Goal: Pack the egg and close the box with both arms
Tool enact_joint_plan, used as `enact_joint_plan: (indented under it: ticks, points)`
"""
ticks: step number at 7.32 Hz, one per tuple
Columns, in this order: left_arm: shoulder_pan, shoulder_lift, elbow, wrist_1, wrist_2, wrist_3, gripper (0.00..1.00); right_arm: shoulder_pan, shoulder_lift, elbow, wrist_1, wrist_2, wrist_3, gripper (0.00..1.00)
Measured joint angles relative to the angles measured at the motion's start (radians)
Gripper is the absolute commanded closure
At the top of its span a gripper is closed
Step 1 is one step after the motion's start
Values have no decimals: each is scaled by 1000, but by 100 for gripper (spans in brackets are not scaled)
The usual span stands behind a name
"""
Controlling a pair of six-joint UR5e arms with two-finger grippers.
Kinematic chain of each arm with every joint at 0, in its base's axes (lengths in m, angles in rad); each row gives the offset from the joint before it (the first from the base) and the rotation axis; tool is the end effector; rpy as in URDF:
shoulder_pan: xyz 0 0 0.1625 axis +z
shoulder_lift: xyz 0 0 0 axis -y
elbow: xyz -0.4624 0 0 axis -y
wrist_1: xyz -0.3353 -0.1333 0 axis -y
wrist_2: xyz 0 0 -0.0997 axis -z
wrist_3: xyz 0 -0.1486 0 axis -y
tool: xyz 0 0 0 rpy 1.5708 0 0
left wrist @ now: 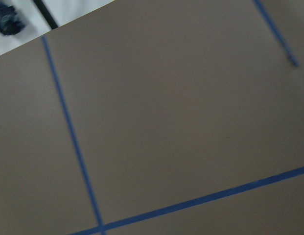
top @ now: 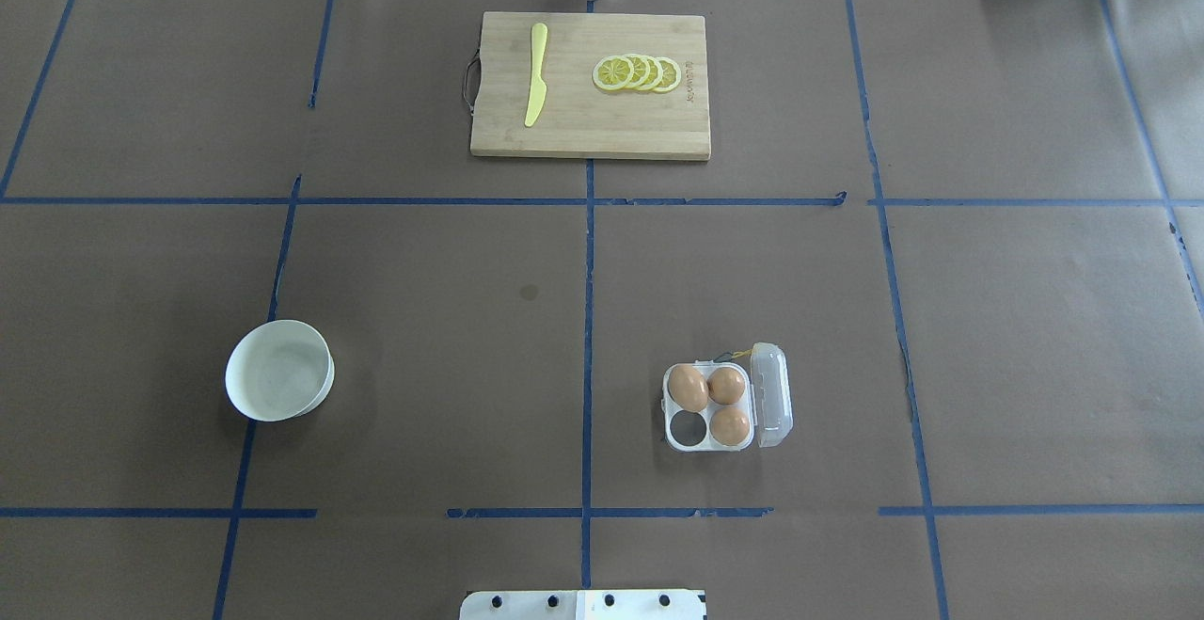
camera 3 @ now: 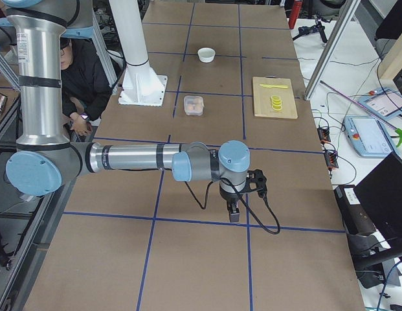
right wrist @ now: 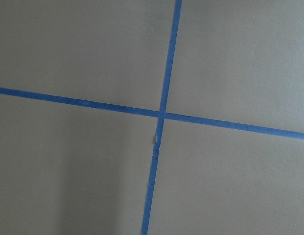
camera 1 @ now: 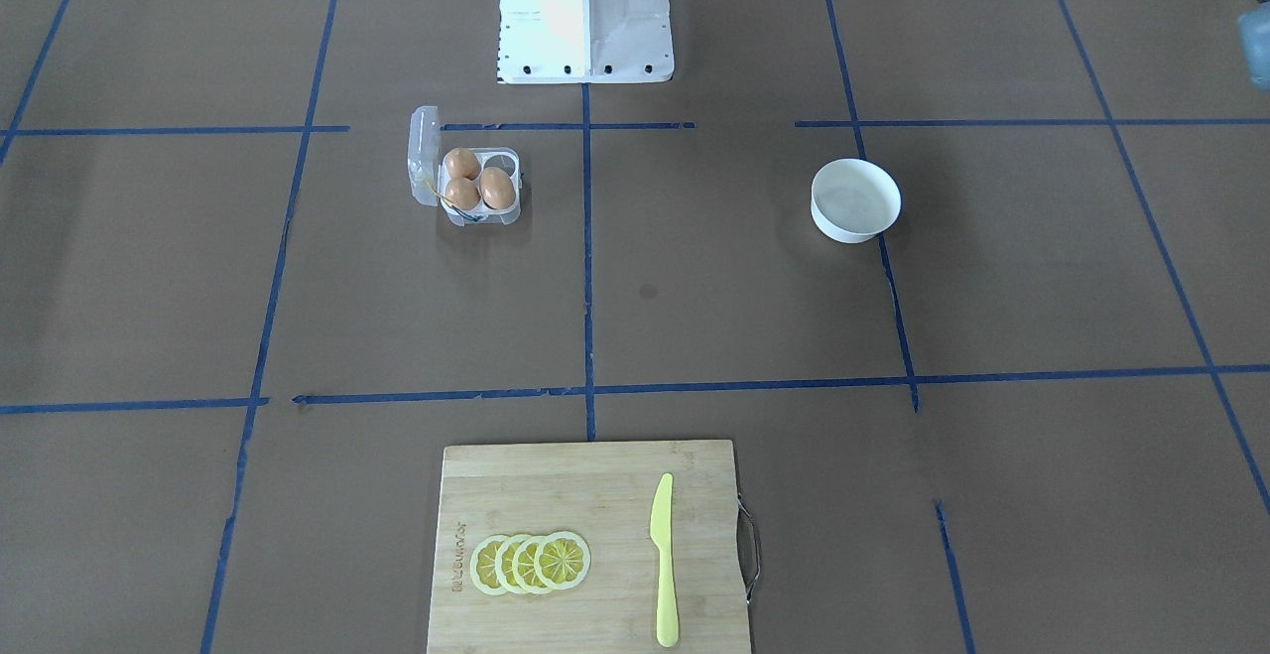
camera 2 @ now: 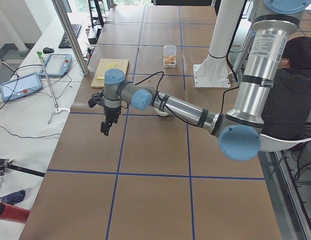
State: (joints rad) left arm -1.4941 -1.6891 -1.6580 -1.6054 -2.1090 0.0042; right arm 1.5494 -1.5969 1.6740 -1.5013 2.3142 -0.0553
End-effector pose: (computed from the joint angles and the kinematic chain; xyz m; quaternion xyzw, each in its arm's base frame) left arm -0.0179 -0.5129 0.6535 0.1058 0.2680 0.0705 0.9550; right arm 0.0234 -0.4374 0.6926 0.0744 -0.3610 -0.0622 0.9275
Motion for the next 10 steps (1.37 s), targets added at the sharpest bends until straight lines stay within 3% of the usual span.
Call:
enact_joint_plan:
  ticks: [2,4,5,6,7,10]
  points:
    - [-141,75,5,92,-121,112,0,-101,2,14,122,-1,51,1]
    - [-187,105,-2,109,-164,130,0,-235,5,63,173,-4,157,11]
    - [-191,107,-4,105,-169,141,0,-312,4,125,179,-8,280,31]
    - [-190,105,-4,102,-176,162,0,-391,3,196,181,-11,421,65]
    - [-189,102,-3,100,-193,175,0,-471,0,255,183,-22,564,76]
    - [-186,88,-3,97,-252,184,0,-757,62,351,186,-182,982,75]
